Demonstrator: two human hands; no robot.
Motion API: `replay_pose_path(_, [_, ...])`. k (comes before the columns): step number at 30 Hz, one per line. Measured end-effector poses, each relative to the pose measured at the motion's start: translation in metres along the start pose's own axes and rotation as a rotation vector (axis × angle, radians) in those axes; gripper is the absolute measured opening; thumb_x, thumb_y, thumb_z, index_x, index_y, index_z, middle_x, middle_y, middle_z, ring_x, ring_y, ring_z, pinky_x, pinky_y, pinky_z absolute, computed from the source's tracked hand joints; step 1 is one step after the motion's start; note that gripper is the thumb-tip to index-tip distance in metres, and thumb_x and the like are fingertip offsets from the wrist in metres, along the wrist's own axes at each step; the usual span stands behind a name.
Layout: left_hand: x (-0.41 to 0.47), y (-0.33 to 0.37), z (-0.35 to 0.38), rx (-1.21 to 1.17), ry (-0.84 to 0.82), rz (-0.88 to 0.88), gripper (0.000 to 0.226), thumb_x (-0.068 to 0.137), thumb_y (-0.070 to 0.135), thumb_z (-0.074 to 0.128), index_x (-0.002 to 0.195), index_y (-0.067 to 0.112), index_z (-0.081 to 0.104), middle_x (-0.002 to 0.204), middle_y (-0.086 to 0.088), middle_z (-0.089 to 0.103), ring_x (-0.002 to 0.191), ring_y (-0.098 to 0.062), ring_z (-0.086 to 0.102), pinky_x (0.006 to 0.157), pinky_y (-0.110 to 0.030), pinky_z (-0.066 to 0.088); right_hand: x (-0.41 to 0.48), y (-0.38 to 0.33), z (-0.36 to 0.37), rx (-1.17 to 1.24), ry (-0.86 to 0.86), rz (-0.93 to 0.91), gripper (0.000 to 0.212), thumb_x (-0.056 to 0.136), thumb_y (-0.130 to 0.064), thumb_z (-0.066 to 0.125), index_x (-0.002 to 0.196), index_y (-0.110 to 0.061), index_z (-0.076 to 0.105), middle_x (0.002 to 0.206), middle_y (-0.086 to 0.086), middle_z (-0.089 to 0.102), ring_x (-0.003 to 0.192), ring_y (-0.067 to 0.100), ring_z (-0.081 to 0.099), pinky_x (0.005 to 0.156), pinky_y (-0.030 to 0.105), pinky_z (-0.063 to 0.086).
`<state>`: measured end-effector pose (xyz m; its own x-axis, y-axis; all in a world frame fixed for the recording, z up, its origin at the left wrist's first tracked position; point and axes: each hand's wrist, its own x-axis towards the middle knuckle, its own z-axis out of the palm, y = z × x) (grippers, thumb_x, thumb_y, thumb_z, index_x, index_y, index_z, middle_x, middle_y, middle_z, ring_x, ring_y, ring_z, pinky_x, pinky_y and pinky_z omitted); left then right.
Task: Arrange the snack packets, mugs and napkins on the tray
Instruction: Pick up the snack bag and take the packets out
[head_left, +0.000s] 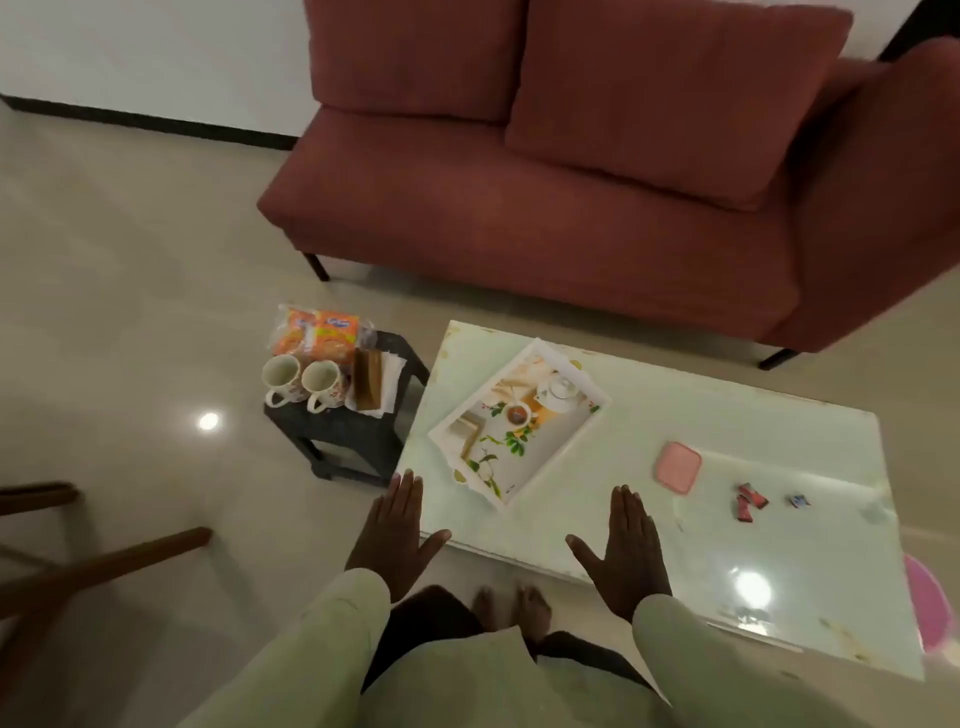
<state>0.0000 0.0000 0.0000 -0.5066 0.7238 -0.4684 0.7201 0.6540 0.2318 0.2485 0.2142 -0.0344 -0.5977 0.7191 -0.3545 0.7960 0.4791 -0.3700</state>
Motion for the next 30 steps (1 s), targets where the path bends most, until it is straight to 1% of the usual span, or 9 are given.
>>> replay_pose_path(4, [-0.004, -0.033, -0.010, -0.064, 0.060, -0.098, 0.089, 0.094, 0.066, 0.029, 0.155, 0.010, -0.006, 0.165, -0.007, -0.009, 0.151, -0.022, -0.010, 0.122, -0.038, 0.003, 0.014, -0.040, 0.004, 0.023, -0.060, -0.028, 0.100, 0.089, -0.071, 0.040, 0.156, -0.013, -0.005, 0.166, 0.004, -0.004, 0.153, 0.019, -0.005, 0.123, 0.035, 0.000])
replay_pose_path(9, [0.003, -0.089, -0.026, -0.161, 0.079, -0.133, 0.086, 0.095, 0.064, 0.029, 0.155, 0.012, -0.005, 0.165, -0.005, -0.007, 0.151, -0.019, -0.010, 0.121, -0.036, 0.003, 0.037, -0.096, 0.021, 0.069, -0.124, -0.020, 0.101, 0.088, -0.071, 0.042, 0.156, -0.011, -0.003, 0.166, 0.005, 0.000, 0.153, 0.020, 0.001, 0.124, 0.037, 0.005])
replay_pose_path(12, [0.011, -0.138, -0.043, -0.157, 0.059, -0.113, 0.085, 0.096, 0.062, 0.031, 0.156, 0.012, -0.003, 0.165, -0.005, -0.006, 0.152, -0.019, -0.007, 0.122, -0.036, 0.004, 0.050, -0.147, 0.034, 0.173, -0.119, 0.048, 0.098, 0.088, -0.066, 0.050, 0.156, -0.009, 0.007, 0.164, 0.007, 0.015, 0.150, 0.024, 0.016, 0.123, 0.038, 0.015])
replay_pose_path(14, [0.015, -0.172, -0.055, -0.165, 0.056, -0.100, 0.084, 0.097, 0.061, 0.031, 0.156, 0.011, 0.000, 0.165, -0.005, -0.003, 0.152, -0.020, -0.004, 0.122, -0.036, 0.005, 0.051, -0.185, 0.046, 0.323, -0.075, 0.101, 0.094, 0.087, -0.062, 0.057, 0.155, -0.010, 0.017, 0.159, 0.008, 0.030, 0.144, 0.025, 0.031, 0.118, 0.038, 0.027])
replay_pose_path(15, [0.018, -0.189, -0.061, -0.180, 0.061, -0.101, 0.083, 0.097, 0.061, 0.032, 0.156, 0.011, 0.001, 0.165, -0.006, -0.002, 0.152, -0.020, -0.003, 0.122, -0.036, 0.006, 0.051, -0.205, 0.053, 0.403, -0.063, 0.130, 0.093, 0.086, -0.060, 0.059, 0.154, -0.011, 0.020, 0.157, 0.008, 0.034, 0.142, 0.025, 0.035, 0.116, 0.038, 0.030])
replay_pose_path(19, [0.028, -0.246, -0.091, -0.371, 0.075, -0.142, 0.082, 0.098, 0.057, 0.037, 0.156, 0.011, 0.004, 0.165, -0.006, 0.003, 0.152, -0.020, 0.005, 0.122, -0.035, 0.011, 0.058, -0.278, 0.079, 0.607, -0.073, 0.277, 0.096, 0.086, -0.064, 0.056, 0.156, -0.014, 0.015, 0.160, 0.008, 0.027, 0.145, 0.026, 0.030, 0.118, 0.041, 0.025])
replay_pose_path(23, [0.037, -0.284, -0.112, -0.520, 0.084, -0.153, 0.080, 0.097, 0.057, 0.039, 0.156, 0.013, 0.007, 0.165, -0.005, 0.009, 0.151, -0.019, 0.011, 0.120, -0.033, 0.012, 0.072, -0.335, 0.087, 0.755, -0.066, 0.342, 0.090, 0.089, -0.064, 0.052, 0.156, -0.015, 0.017, 0.162, 0.005, 0.024, 0.149, 0.025, 0.023, 0.121, 0.045, 0.021])
replay_pose_path(27, [0.053, -0.310, -0.129, -0.707, 0.112, -0.196, 0.078, 0.095, 0.062, 0.040, 0.156, 0.019, 0.017, 0.162, -0.003, 0.023, 0.147, -0.020, 0.025, 0.119, -0.038, 0.021, 0.096, -0.373, 0.078, 0.818, -0.087, 0.322, 0.083, 0.091, -0.064, 0.048, 0.154, -0.014, 0.026, 0.159, 0.004, 0.032, 0.146, 0.026, 0.031, 0.119, 0.042, 0.024])
replay_pose_path(30, [0.064, -0.324, -0.139, -0.766, 0.110, -0.225, 0.077, 0.091, 0.068, 0.037, 0.153, 0.023, 0.025, 0.160, -0.001, 0.029, 0.145, -0.020, 0.030, 0.116, -0.037, 0.023, 0.120, -0.392, 0.068, 0.879, -0.092, 0.327, 0.079, 0.094, -0.063, 0.043, 0.154, -0.014, 0.026, 0.160, 0.004, 0.030, 0.146, 0.026, 0.028, 0.120, 0.044, 0.022])
